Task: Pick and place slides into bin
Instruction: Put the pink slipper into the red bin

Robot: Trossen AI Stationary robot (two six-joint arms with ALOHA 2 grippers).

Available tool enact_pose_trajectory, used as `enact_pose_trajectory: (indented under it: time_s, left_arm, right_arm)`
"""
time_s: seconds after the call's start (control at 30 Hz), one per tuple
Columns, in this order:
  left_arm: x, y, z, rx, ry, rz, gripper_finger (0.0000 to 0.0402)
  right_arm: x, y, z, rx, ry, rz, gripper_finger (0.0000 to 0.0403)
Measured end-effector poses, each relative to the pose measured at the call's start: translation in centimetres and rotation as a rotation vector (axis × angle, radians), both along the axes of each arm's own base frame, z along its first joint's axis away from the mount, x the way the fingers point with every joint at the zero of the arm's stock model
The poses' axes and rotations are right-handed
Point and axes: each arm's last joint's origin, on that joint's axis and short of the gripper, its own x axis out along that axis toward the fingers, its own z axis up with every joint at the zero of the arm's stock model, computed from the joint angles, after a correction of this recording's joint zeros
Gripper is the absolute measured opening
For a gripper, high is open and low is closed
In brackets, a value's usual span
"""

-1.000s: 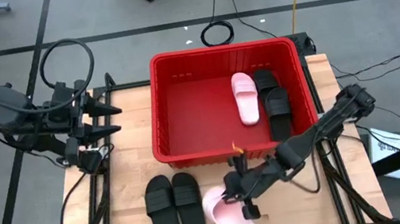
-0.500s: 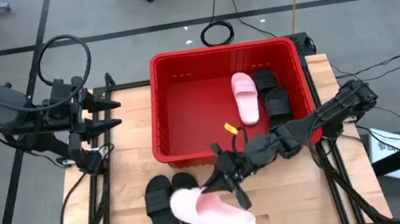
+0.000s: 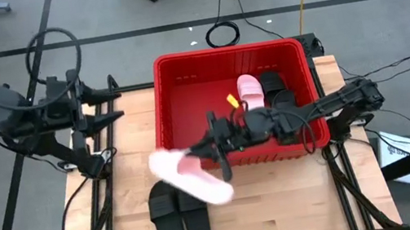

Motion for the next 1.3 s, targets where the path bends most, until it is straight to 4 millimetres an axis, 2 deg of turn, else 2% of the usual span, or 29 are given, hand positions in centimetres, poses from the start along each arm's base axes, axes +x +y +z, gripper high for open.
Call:
enact_pose_trajectory:
  time_s: [0.23, 0.37, 0.5, 0.7, 0.8, 0.97, 1.3]
  left_arm:
    - [-0.5, 1.4, 0.6, 0.104, -0.036, 0.088, 0.0205]
    - [-1.0, 2.4, 1.0, 0.121, -0.057, 0.11, 0.0205]
    - [-2.0, 3.4, 1.2, 0.108, -0.076, 0.141, 0.0205]
    - [-3.2, 4.3, 1.3, 0.097, -0.09, 0.174, 0.0205]
    - [-3.7, 4.5, 1.3, 0.102, -0.089, 0.159, 0.0205]
    - [-3.5, 4.8, 1.4, 0.118, -0.093, 0.194, 0.0205]
    - [-1.9, 5.4, 1.2, 0.029, -0.094, 0.183, 0.0205]
  right_arm:
    - [0.6, -4.7, 0.6, -0.017, -0.065, -0.147, 0.0003]
    - [0.2, -7.3, 1.0, -0.027, -0.051, -0.214, 0.0003]
    - [-1.6, -9.4, 1.8, -0.061, 0.02, -0.295, 0.0003]
    - [-6.2, -11.7, 3.4, -0.122, 0.167, -0.44, 0.0003]
    - [-8.5, -12.4, 4.0, -0.134, 0.236, -0.512, 0.0003]
    - [-11.8, -12.4, 3.9, -0.185, 0.403, -0.56, 0.0003]
    - [-14.7, -12.0, 1.7, -0.314, 0.747, -0.519, 0.0004]
